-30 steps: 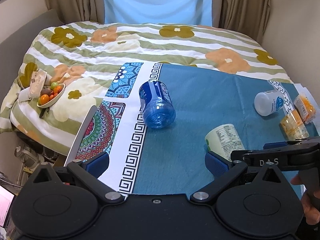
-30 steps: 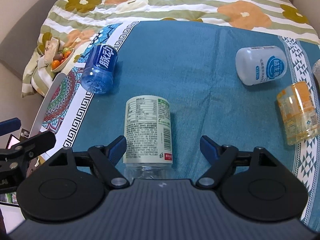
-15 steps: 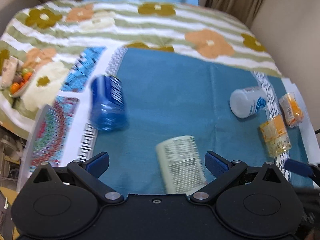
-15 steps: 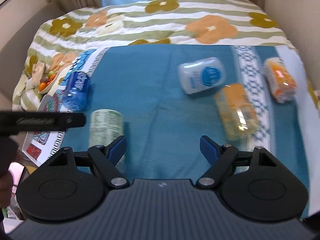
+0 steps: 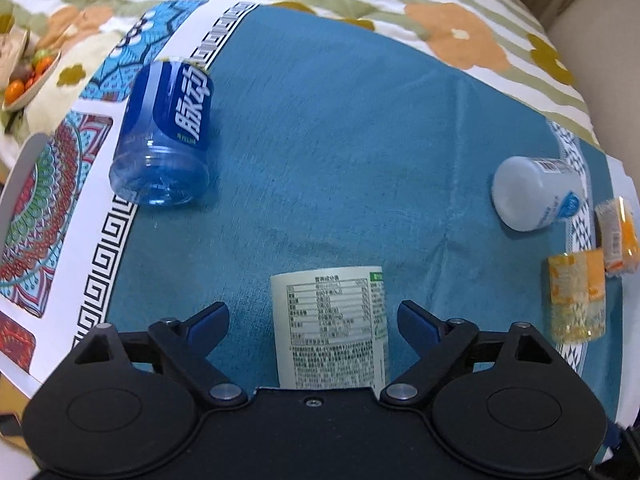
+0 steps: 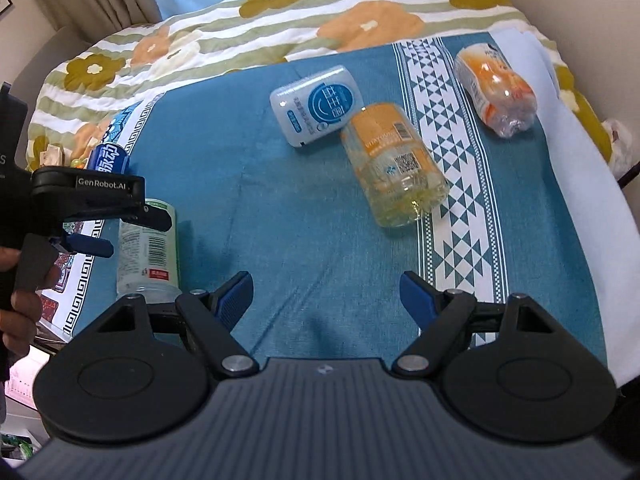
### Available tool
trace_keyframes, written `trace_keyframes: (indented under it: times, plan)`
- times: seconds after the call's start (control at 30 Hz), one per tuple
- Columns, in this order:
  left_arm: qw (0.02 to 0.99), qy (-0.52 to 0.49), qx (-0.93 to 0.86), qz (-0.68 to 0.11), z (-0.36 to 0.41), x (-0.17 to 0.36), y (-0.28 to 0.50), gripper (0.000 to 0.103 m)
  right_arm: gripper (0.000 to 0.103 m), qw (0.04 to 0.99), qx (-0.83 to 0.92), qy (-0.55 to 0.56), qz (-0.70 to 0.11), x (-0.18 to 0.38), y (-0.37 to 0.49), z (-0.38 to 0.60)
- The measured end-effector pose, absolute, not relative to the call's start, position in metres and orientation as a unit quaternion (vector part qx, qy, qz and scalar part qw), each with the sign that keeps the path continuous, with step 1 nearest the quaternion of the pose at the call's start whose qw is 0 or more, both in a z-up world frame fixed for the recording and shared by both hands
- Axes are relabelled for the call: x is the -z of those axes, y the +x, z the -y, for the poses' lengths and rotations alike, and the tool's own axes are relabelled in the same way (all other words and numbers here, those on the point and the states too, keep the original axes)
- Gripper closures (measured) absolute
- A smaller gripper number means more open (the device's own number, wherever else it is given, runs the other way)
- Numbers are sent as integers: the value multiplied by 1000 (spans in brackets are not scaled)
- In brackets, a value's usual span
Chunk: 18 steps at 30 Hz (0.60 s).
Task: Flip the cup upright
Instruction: 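Close the left gripper on the cup while the right gripper releases it, then rotate the held cup with the left gripper until its rim faces up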
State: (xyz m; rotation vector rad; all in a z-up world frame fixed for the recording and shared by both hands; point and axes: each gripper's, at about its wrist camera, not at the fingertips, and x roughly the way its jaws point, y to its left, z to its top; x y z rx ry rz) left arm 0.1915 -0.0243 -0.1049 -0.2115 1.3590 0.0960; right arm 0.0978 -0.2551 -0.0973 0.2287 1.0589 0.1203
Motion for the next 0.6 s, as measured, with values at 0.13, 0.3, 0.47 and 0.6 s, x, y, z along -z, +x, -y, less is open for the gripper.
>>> trace_keyframes:
  times: [0.13,0.3,0.47,0.6]
  plan:
    - [760,-103,-51,-640,24,114,199,15,7,853,-60,109,-507,102,101,255]
    - [746,-112,-50,-655,22,124,204,33,7,851,-64,105,-510,105,106,253]
    - [750,-110,-46,-650,23,123,206,37,7,850,-67,105,-511,106,109,252]
    - [765,-97,-37,-636,25,113,202,37,7,852,-68,105,-509,104,110,251]
